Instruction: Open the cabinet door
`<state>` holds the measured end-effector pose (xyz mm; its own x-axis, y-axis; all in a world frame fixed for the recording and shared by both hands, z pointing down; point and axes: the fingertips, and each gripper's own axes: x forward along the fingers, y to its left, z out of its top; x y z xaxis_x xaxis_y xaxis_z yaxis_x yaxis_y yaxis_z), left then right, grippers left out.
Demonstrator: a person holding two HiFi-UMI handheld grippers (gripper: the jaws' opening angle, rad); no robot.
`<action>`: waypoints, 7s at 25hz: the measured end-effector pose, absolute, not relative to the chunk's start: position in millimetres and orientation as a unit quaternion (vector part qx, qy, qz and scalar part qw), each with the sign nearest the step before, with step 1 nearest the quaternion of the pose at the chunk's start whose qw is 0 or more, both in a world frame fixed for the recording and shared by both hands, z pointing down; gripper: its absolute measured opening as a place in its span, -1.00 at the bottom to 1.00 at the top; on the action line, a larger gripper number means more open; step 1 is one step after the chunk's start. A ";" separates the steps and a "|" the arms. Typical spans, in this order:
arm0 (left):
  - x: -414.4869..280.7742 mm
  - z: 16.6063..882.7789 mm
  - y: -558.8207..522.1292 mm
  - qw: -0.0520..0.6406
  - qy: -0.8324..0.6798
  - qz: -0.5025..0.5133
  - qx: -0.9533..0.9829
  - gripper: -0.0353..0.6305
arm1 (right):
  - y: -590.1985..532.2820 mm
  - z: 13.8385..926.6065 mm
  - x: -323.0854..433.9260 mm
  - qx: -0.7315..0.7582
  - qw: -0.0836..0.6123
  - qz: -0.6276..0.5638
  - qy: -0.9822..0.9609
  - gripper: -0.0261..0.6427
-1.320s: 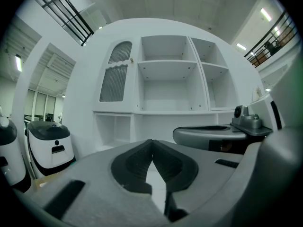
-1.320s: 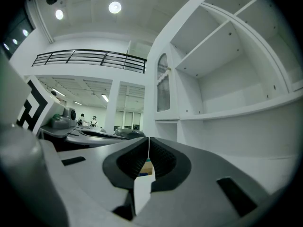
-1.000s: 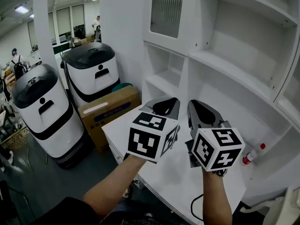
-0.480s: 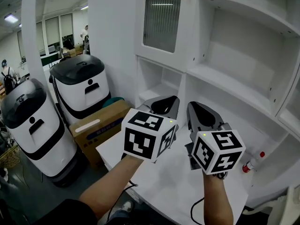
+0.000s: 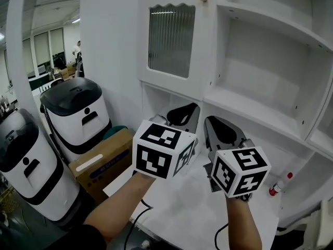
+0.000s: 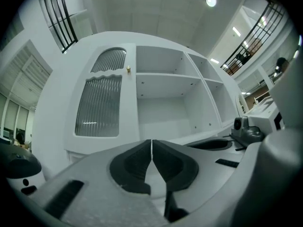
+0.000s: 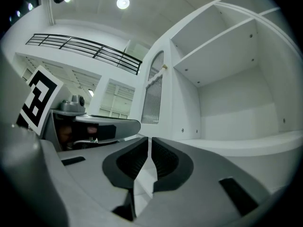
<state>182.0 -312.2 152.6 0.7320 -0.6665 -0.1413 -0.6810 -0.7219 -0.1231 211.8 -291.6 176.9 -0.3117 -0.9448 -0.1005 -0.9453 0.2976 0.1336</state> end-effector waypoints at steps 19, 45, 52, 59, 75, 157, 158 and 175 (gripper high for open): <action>189.9 43.2 -382.3 0.221 0.284 0.088 -0.929 -0.66 | -368.1 132.7 215.5 -0.635 0.016 0.106 0.765 -0.85; 193.0 -117.0 -404.9 0.362 0.268 0.198 -0.871 -0.53 | -397.9 133.9 231.2 -0.670 0.023 0.112 0.733 -0.85; 207.1 -127.8 -403.5 0.387 0.270 0.181 -0.863 -0.53 | -386.8 134.2 238.1 -0.687 0.023 0.116 0.717 -0.85; 208.5 -126.2 -405.9 0.406 0.295 0.182 -0.846 -0.62 | -381.2 138.2 234.2 -0.681 0.032 0.110 0.723 -0.85; 188.4 -121.9 -390.2 0.417 0.304 0.177 -0.838 -0.66 | -383.3 162.9 216.6 -0.632 0.052 0.060 0.771 -0.54; 50.0 169.4 -362.6 0.099 0.462 0.012 -0.881 -0.83 | -346.4 180.9 135.4 -0.545 0.028 0.027 0.838 -0.71; 49.1 171.5 -360.2 0.099 0.465 0.010 -0.880 -0.84 | -344.8 181.0 133.9 -0.542 0.029 0.028 0.839 -0.72; 0.0 174.6 -335.0 0.097 0.493 0.014 -0.864 -0.86 | -324.8 180.1 85.1 -0.526 0.026 0.043 0.849 -0.72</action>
<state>0.0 -335.0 174.6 0.5132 -0.8497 -0.1205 -0.8553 -0.4949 -0.1530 85.1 -324.8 180.1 -0.4453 -0.8909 -0.0894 -0.8954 0.4429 0.0461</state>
